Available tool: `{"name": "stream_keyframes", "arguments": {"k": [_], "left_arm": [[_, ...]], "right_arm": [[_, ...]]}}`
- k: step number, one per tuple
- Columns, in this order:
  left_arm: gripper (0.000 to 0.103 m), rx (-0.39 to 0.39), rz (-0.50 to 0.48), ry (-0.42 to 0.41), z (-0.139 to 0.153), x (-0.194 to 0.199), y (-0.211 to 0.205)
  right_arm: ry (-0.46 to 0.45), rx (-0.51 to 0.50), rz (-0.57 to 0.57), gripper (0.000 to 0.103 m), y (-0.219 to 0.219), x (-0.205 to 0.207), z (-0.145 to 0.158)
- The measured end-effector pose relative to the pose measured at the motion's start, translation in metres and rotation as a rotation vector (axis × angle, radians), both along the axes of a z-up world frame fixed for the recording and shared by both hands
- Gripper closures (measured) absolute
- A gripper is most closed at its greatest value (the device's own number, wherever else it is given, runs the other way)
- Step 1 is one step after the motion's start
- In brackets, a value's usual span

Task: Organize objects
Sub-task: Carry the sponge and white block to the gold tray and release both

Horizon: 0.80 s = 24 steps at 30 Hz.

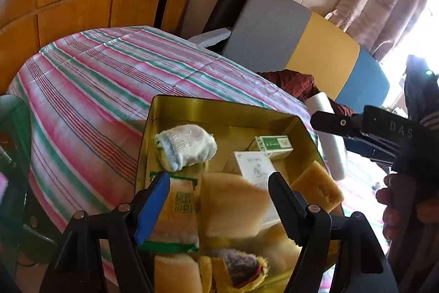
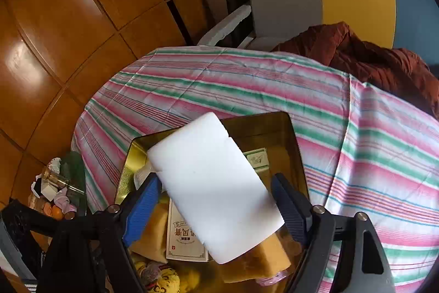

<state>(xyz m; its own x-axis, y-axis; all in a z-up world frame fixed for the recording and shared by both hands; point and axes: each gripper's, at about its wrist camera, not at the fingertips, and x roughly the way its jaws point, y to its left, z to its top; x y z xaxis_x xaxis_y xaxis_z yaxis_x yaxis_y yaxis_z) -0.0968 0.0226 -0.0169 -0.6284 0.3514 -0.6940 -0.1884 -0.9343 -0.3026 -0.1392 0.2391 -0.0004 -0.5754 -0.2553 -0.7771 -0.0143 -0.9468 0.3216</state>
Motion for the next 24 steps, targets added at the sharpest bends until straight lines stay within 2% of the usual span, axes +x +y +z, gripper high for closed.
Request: {"name": "stream_keyframes", "arguments": {"k": [6, 10, 24], "left_arm": [[0.028, -0.015, 0.000, -0.004, -0.006, 0.014, -0.003], [0.028, -0.040, -0.006, 0.024, -0.001, 0.027, -0.002], [0.022, -0.100, 0.009, 0.060, 0.006, 0.053, -0.002]], "right_arm": [[-0.009, -0.046, 0.018, 0.018, 0.001, 0.006, -0.007], [-0.003, -0.047, 0.014, 0.018, 0.001, 0.017, -0.006], [0.025, 0.079, -0.009, 0.018, -0.007, 0.075, -0.006]]}}
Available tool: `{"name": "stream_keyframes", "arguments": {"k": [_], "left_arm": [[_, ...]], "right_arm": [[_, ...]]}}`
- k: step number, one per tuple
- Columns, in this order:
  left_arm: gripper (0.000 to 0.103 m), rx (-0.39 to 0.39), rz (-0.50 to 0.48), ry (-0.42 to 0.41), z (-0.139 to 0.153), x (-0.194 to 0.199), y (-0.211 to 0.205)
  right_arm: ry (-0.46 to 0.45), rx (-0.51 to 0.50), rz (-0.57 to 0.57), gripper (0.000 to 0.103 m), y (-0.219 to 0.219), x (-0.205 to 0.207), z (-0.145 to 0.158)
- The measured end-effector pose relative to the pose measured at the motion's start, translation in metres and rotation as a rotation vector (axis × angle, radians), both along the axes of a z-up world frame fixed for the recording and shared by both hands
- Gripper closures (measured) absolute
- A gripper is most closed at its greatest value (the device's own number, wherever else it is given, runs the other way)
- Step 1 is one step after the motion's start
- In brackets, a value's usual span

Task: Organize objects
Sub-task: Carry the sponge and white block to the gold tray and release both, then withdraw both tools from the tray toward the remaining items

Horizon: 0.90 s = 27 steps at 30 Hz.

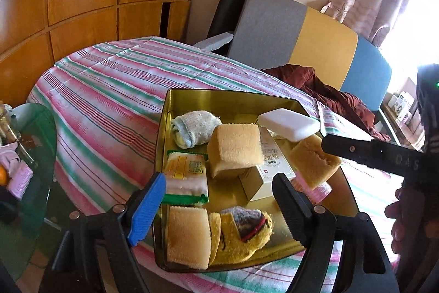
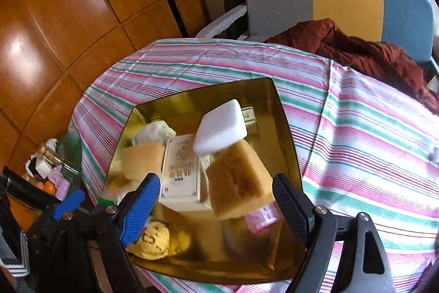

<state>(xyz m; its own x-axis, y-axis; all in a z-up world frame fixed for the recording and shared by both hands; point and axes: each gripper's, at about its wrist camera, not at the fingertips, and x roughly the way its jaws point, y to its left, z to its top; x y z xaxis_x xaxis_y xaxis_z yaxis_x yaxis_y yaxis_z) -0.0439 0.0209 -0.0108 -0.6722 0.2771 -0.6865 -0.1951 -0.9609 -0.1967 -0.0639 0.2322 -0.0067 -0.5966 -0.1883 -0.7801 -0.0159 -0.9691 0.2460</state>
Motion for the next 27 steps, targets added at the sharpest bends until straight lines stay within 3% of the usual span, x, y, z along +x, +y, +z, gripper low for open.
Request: {"name": "stream_keyframes", "arguments": {"k": [15, 27], "left_arm": [[0.019, -0.083, -0.028, 0.085, 0.010, 0.029, 0.010], [0.019, -0.114, -0.097, 0.098, 0.012, 0.039, 0.029]], "right_arm": [[0.035, 0.094, -0.023, 0.018, -0.003, 0.043, 0.001], [0.034, 0.095, -0.097, 0.017, 0.029, 0.070, -0.003]]}}
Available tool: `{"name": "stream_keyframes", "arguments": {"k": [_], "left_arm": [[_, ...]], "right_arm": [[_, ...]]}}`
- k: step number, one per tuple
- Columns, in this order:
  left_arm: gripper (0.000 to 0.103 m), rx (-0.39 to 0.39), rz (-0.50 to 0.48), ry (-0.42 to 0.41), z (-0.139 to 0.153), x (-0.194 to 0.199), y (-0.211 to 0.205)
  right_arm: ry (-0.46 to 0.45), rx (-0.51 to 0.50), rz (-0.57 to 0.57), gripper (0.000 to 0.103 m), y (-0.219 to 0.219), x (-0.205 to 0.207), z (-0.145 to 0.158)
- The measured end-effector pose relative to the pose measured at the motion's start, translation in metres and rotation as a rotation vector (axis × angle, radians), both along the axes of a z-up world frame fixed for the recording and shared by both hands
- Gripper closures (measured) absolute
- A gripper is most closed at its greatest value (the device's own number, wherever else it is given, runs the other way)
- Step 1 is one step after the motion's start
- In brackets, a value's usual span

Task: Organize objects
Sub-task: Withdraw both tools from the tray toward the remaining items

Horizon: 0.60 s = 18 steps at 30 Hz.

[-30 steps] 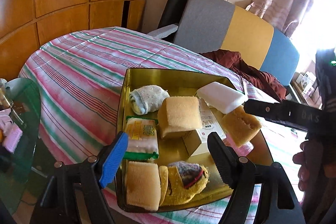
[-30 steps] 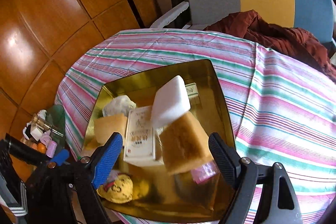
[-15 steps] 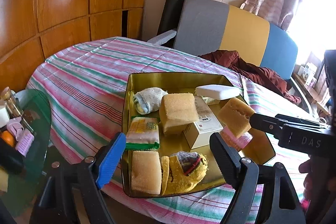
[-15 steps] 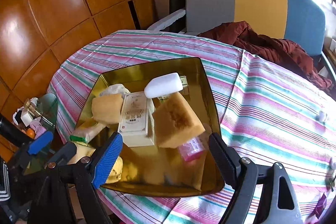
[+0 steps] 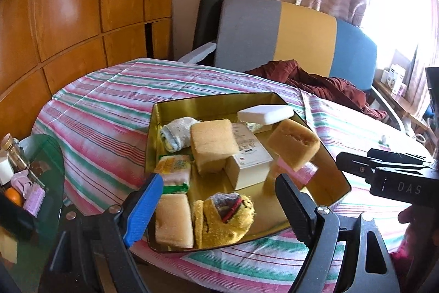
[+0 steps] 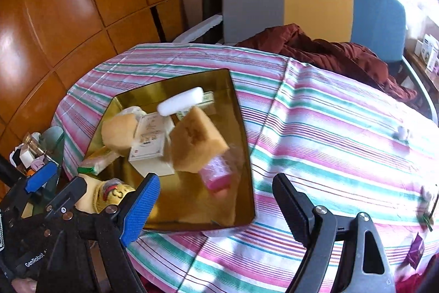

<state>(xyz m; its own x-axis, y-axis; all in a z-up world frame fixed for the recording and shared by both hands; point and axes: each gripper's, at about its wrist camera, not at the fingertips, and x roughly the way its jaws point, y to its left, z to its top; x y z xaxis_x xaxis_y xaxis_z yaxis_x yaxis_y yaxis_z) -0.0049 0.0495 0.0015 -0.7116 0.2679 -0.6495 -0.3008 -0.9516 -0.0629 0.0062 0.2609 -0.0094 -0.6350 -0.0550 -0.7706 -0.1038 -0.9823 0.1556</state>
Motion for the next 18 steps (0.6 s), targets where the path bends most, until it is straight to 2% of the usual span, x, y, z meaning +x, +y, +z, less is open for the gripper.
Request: {"name": "stream_keyframes", "arguments": {"k": [10, 18], "left_arm": [[0.019, -0.020, -0.077, -0.006, -0.002, 0.011, 0.025], [0.019, -0.033, -0.155, -0.012, -0.002, 0.016, 0.048]], "right_arm": [[-0.040, 0.003, -0.112, 0.017, 0.046, 0.024, -0.012], [-0.085, 0.022, -0.251, 0.017, 0.105, 0.059, -0.017]]}}
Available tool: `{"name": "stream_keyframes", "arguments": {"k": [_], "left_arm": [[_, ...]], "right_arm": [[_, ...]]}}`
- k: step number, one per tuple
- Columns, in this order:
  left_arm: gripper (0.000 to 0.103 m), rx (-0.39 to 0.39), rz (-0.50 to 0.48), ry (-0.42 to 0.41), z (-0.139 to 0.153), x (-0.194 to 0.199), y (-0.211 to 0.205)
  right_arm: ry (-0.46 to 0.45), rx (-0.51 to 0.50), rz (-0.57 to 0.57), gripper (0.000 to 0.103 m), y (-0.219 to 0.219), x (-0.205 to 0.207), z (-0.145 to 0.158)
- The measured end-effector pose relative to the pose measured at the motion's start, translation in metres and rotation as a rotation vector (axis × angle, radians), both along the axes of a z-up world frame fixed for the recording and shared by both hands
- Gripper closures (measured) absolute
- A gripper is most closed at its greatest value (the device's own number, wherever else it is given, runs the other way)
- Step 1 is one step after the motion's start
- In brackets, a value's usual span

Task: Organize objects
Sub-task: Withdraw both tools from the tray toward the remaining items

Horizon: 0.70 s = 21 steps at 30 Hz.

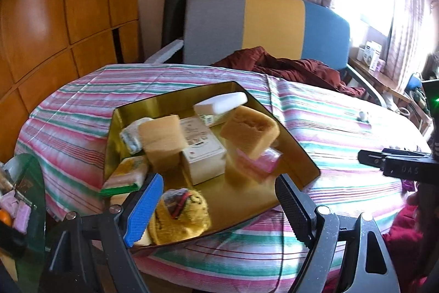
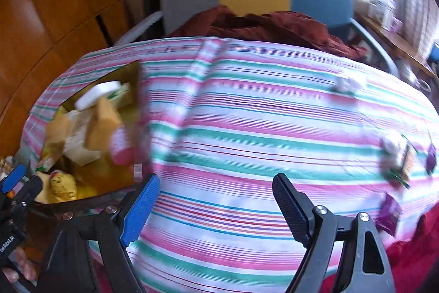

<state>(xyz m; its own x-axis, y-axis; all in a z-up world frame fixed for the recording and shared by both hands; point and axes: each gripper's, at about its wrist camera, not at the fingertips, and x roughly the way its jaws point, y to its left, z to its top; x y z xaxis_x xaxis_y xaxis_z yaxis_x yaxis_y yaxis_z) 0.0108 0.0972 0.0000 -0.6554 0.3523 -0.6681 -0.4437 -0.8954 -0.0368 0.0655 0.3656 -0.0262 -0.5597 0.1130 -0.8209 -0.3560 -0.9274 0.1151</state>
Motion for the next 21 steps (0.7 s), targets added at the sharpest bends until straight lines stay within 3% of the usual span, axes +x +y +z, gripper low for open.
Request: {"name": "stream_keyframes", "arguments": {"k": [4, 14, 21], "left_arm": [[0.019, -0.006, -0.047, -0.006, 0.000, 0.002, 0.014], [0.019, -0.038, -0.178, -0.025, -0.007, 0.009, 0.059], [0.019, -0.080, -0.281, -0.029, -0.013, 0.016, 0.099]], "right_arm": [[-0.014, 0.021, -0.091, 0.017, 0.038, 0.025, 0.003], [0.042, 0.034, -0.451, 0.017, 0.155, 0.111, 0.032], [0.080, -0.023, -0.666, 0.017, 0.207, 0.165, 0.029]]}}
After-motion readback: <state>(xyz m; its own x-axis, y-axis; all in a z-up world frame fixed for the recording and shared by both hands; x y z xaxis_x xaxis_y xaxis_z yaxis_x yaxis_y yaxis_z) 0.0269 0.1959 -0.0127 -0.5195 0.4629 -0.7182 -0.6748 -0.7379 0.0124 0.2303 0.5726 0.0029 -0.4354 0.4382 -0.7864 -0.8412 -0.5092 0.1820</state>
